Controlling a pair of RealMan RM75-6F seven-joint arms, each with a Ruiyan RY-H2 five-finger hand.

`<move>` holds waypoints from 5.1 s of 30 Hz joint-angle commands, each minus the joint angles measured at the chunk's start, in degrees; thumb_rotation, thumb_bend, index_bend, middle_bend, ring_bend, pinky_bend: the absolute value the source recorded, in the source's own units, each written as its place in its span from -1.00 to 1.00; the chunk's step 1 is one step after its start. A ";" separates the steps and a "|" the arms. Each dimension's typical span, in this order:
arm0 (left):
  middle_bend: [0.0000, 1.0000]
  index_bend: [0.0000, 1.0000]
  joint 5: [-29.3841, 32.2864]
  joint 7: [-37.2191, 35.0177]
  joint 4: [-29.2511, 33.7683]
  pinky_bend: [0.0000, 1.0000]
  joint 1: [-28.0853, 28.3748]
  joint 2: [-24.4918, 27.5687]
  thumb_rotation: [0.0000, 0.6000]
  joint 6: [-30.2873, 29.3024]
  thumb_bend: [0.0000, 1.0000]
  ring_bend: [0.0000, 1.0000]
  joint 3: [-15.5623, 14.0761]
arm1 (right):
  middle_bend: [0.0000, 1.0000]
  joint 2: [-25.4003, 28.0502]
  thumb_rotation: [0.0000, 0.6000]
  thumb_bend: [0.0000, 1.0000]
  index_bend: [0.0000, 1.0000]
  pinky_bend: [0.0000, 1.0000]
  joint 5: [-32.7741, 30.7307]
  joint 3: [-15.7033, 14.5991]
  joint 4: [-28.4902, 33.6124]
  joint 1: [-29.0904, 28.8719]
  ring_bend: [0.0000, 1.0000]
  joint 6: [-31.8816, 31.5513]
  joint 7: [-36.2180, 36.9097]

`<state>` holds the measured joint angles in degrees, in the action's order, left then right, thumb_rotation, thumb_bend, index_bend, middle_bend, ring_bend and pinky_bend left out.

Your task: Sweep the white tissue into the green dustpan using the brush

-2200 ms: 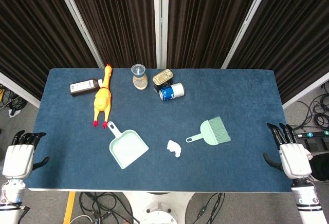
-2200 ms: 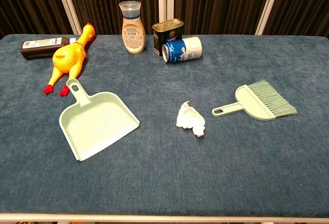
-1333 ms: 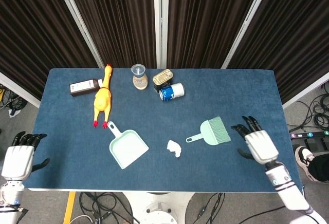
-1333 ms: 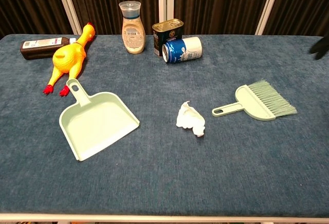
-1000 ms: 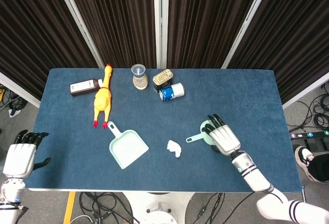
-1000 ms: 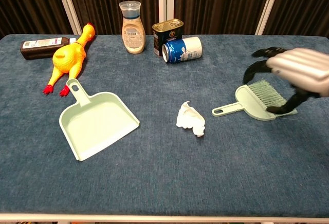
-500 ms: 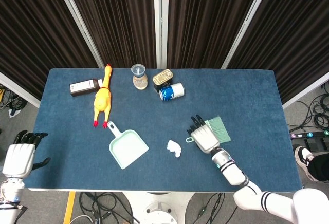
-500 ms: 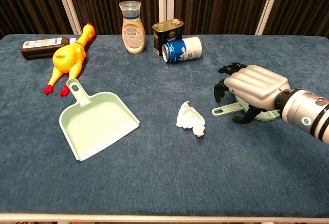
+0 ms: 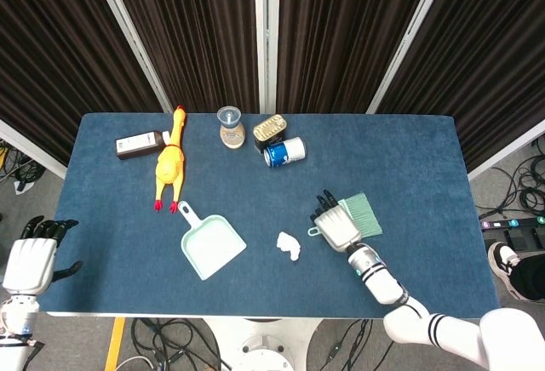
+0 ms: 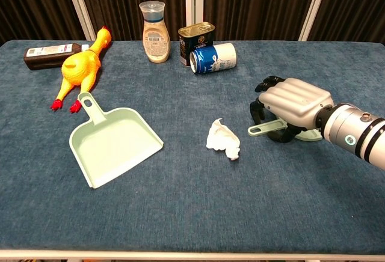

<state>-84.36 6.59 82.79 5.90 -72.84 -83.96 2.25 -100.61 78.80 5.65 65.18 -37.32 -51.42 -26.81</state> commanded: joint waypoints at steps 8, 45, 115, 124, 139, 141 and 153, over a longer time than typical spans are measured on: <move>-0.38 -0.46 -3.19 -0.09 -0.37 -0.68 4.26 1.45 1.00 3.47 -0.78 -0.49 0.61 | 0.11 1.81 1.00 -0.35 0.31 -1.00 1.16 -0.32 0.99 0.31 -0.51 -2.97 0.67; -0.44 -0.43 -14.15 -2.42 -20.80 -0.68 39.21 -11.70 1.00 36.06 -0.67 -0.49 -1.08 | 0.17 23.69 1.00 -0.30 0.40 -1.00 -4.42 5.24 22.23 1.36 -0.44 -8.73 5.57; 0.15 0.18 9.38 -22.31 -7.42 -0.20 35.29 -10.02 1.00 40.97 -0.37 -0.07 1.41 | 0.20 21.37 1.00 -0.23 0.46 -1.00 6.92 -1.05 29.54 2.70 -0.42 -8.11 35.55; 0.15 0.18 12.29 -21.68 -6.58 -0.19 35.61 -11.58 1.00 42.83 -0.35 -0.07 2.51 | 0.19 13.22 1.00 -0.23 0.47 -1.00 6.09 0.09 26.64 2.18 -0.42 -9.49 34.23; 0.14 0.18 12.61 -19.42 -6.67 -0.19 34.82 -14.28 1.00 41.32 -0.35 -0.07 2.57 | 0.19 -1.13 1.00 -0.20 0.47 -1.00 4.59 0.93 17.14 2.74 -0.42 -13.13 31.89; 0.14 0.17 12.85 -19.22 -6.95 -0.19 34.61 -14.65 1.00 41.02 -0.34 -0.07 2.67 | 0.19 -3.16 1.00 -0.20 0.48 -1.00 4.87 0.85 15.34 2.92 -0.42 -13.82 32.57; 0.14 0.17 14.10 -18.98 -6.62 -0.19 33.94 -15.44 1.00 40.94 -0.34 -0.07 3.25 | 0.19 -12.40 1.00 -0.19 0.48 -1.00 6.31 4.80 7.20 -0.41 -0.42 -14.60 38.22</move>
<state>-70.28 -12.43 76.06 39.87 -88.27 -42.99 5.47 -112.01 84.86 9.65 73.25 -36.95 -65.99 10.79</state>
